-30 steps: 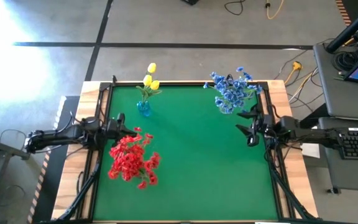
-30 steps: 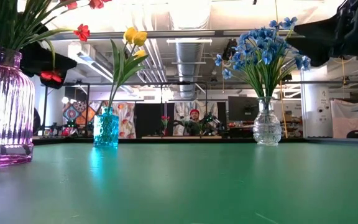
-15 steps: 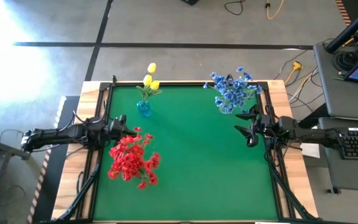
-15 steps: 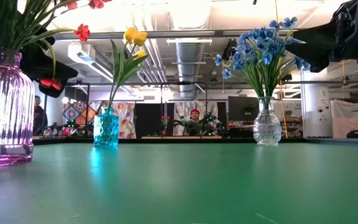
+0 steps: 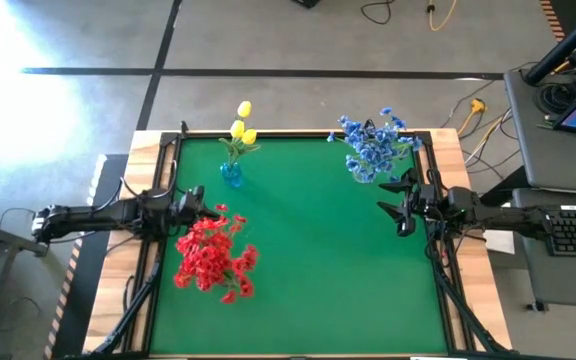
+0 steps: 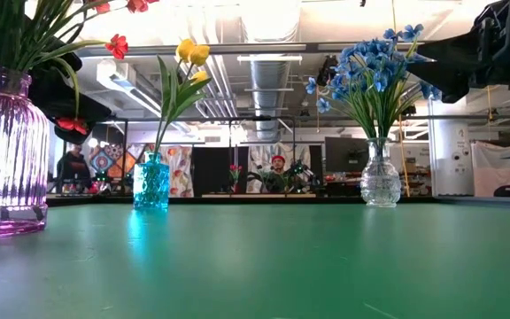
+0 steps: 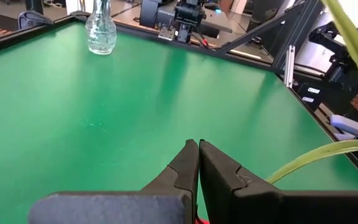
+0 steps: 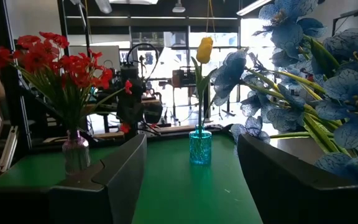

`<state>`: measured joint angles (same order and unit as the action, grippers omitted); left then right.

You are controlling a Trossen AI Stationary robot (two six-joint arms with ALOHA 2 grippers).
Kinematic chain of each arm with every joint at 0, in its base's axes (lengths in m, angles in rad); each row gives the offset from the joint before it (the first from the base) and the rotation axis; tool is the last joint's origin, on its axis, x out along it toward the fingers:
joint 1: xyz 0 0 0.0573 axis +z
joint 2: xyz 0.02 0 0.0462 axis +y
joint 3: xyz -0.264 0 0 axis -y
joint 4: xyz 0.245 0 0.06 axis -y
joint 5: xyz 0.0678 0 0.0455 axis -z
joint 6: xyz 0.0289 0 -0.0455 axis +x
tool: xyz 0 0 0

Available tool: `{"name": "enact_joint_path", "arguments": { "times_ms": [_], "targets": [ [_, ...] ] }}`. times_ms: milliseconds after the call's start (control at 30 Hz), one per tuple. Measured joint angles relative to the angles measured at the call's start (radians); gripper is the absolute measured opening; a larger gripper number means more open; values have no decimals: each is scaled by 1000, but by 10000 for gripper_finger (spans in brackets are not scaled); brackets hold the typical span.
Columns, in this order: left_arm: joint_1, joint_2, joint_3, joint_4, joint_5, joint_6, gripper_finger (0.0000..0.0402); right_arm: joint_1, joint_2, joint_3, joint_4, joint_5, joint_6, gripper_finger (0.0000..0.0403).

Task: Sort flowers into vase by color
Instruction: Return to Home Position

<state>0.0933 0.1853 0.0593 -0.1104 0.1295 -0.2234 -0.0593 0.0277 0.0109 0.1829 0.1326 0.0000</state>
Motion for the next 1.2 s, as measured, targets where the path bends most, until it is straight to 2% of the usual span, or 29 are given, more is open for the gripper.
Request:
{"name": "enact_joint_path", "arguments": {
  "times_ms": [1200],
  "targets": [
    [0,26,-1,5,0,0,0,0,0,0,0,0,0,244]
  ]
}}
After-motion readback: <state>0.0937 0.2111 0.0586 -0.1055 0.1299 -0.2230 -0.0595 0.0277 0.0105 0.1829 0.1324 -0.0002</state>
